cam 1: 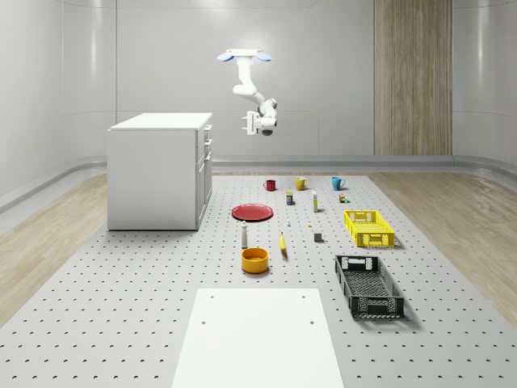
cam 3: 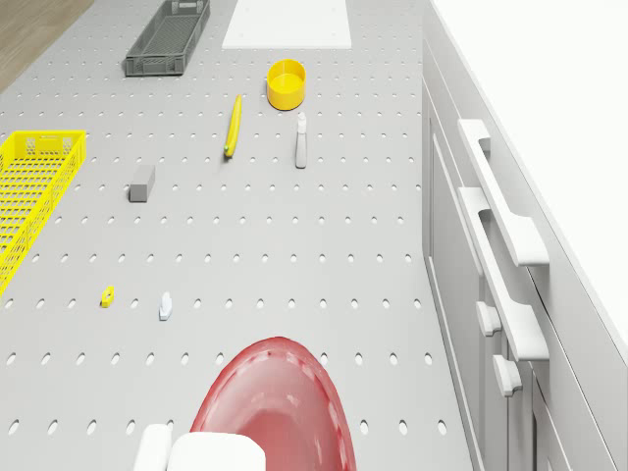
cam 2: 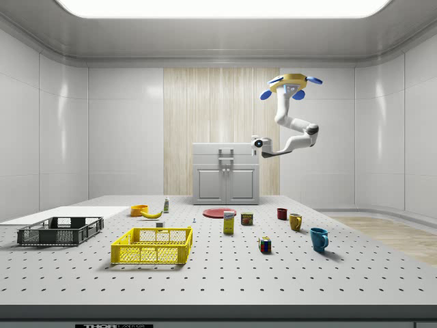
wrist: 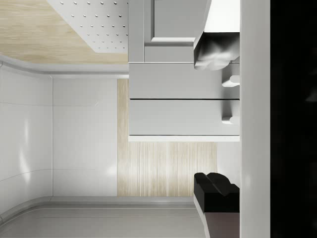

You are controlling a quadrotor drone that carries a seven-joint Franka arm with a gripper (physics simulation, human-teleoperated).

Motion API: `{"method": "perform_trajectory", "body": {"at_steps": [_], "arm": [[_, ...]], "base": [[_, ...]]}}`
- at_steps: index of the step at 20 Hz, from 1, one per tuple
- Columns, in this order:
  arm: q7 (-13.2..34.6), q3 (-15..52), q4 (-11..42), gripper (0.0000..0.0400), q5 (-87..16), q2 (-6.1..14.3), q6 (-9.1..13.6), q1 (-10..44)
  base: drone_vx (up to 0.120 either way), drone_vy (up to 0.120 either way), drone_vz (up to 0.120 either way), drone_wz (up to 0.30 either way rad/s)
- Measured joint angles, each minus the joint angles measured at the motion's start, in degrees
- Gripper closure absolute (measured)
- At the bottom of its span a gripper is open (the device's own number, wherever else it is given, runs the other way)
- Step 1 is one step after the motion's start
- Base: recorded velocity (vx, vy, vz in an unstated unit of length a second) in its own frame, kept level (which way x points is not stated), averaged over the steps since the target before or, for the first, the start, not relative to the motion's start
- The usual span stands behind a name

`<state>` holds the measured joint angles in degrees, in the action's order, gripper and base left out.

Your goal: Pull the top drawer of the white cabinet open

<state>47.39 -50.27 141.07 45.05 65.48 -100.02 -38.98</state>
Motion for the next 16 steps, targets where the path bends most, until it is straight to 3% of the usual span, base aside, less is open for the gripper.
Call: {"method": "perform_trajectory", "body": {"at_steps": [16], "arm": [[0.97, -0.33, 0.18, 0.0095, -1.16, 1.38, -1.12, -1.18]], "base": [[0.12, -0.12, 0.0, 0.0]]}}
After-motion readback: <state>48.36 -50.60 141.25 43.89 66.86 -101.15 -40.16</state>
